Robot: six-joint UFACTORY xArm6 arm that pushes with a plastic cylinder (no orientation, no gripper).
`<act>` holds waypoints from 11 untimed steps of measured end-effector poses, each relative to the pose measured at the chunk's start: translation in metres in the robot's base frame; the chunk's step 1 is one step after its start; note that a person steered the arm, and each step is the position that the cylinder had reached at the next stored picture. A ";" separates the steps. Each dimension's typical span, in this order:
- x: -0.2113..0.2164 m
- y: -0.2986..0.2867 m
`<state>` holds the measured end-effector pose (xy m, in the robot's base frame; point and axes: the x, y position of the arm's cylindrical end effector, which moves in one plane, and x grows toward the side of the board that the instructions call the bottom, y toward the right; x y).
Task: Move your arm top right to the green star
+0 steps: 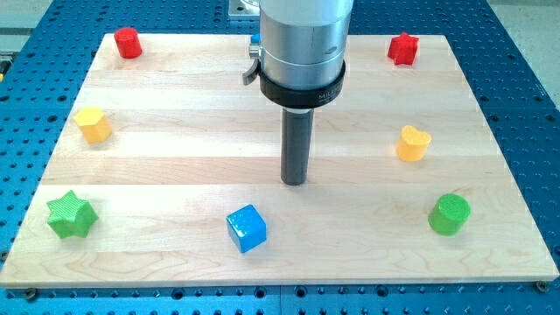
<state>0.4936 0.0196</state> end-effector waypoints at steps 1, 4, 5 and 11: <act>0.000 0.000; -0.046 -0.018; -0.046 -0.051; -0.008 -0.168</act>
